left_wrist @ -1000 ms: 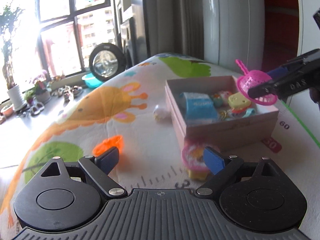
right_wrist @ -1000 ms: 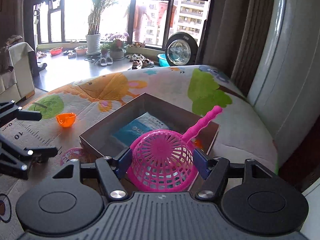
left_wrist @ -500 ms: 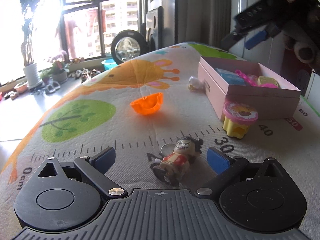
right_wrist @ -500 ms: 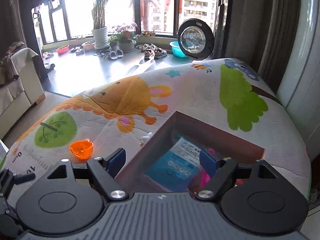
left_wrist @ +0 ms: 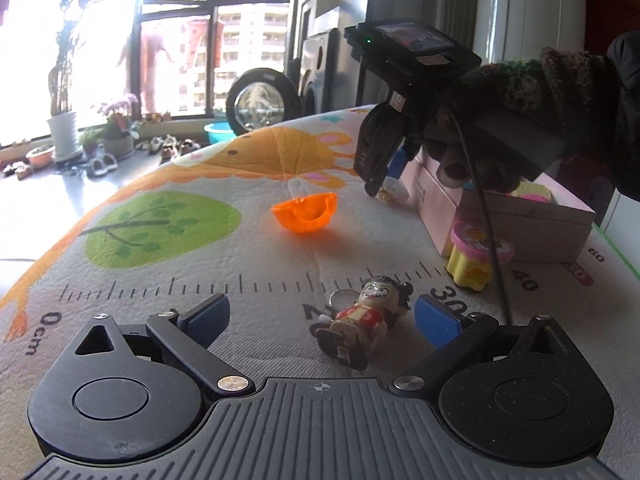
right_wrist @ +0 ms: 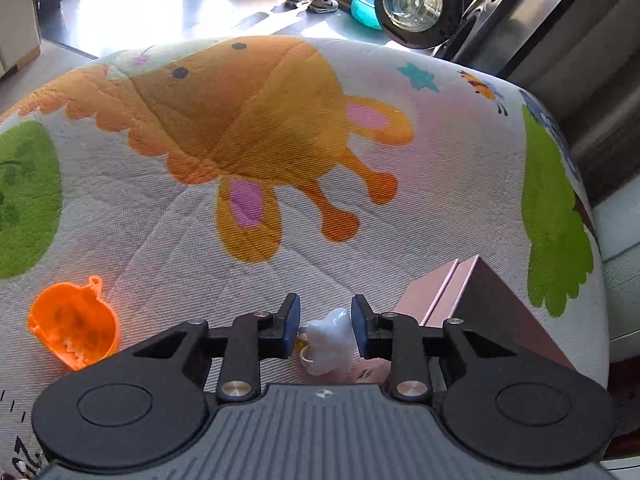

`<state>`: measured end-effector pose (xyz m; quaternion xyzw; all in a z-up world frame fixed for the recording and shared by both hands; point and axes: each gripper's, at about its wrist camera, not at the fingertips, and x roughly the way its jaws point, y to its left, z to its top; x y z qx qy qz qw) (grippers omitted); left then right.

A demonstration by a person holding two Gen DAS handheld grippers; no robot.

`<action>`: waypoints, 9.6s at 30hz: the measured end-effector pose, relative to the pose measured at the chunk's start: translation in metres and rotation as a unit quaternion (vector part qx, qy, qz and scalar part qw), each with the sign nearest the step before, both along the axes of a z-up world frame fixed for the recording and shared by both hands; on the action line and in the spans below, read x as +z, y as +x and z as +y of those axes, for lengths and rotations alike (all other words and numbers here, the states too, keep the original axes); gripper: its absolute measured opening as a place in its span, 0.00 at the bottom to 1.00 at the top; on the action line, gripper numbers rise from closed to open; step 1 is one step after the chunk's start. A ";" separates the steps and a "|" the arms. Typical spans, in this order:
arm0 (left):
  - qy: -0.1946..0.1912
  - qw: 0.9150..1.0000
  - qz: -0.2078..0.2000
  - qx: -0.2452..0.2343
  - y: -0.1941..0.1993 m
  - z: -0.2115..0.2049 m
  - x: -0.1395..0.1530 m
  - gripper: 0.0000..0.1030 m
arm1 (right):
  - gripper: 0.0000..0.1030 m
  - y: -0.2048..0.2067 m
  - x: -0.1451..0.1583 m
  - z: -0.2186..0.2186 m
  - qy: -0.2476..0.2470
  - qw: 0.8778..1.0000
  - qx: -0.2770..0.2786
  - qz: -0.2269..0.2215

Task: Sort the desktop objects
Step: 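Drop the keychain into the box with the left tool while the right tool drops the scoop, then grasp the pink cup toy with the right tool while the left tool grasps the white cat figurine, then drop the white figurine into the box with the left tool while the right tool drops the pink cup in, then grasp the orange shell cup with the right tool and lift it, then carry the orange cup with the right tool over the mat, then grasp the figurine keychain with the left tool and lift it while the right tool holds the orange cup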

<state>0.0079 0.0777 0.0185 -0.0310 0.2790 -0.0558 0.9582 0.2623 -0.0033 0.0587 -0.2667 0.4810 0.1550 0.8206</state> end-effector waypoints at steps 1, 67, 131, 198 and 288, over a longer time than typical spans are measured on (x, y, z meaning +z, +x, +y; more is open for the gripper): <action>-0.004 1.000 0.000 0.000 0.000 0.001 0.000 0.99 | 0.26 -0.008 0.002 0.001 0.006 1.000 0.008 0.005; 0.116 0.993 0.016 -0.020 -0.005 -0.061 0.014 1.00 | 0.80 -0.250 -0.029 -0.202 0.296 0.947 -0.071 -0.107; 0.082 0.995 0.049 -0.015 -0.017 -0.018 0.008 0.98 | 0.57 -0.121 0.079 -0.156 0.294 0.947 -0.067 -0.112; 0.111 0.989 0.041 -0.092 0.051 -0.065 0.001 0.99 | 1.00 -0.251 -0.029 -0.215 0.329 0.926 -0.147 -0.111; 0.103 0.987 0.039 -0.118 -0.045 -0.086 0.003 0.68 | 0.49 -0.267 0.004 -0.180 0.222 0.969 -0.040 -0.098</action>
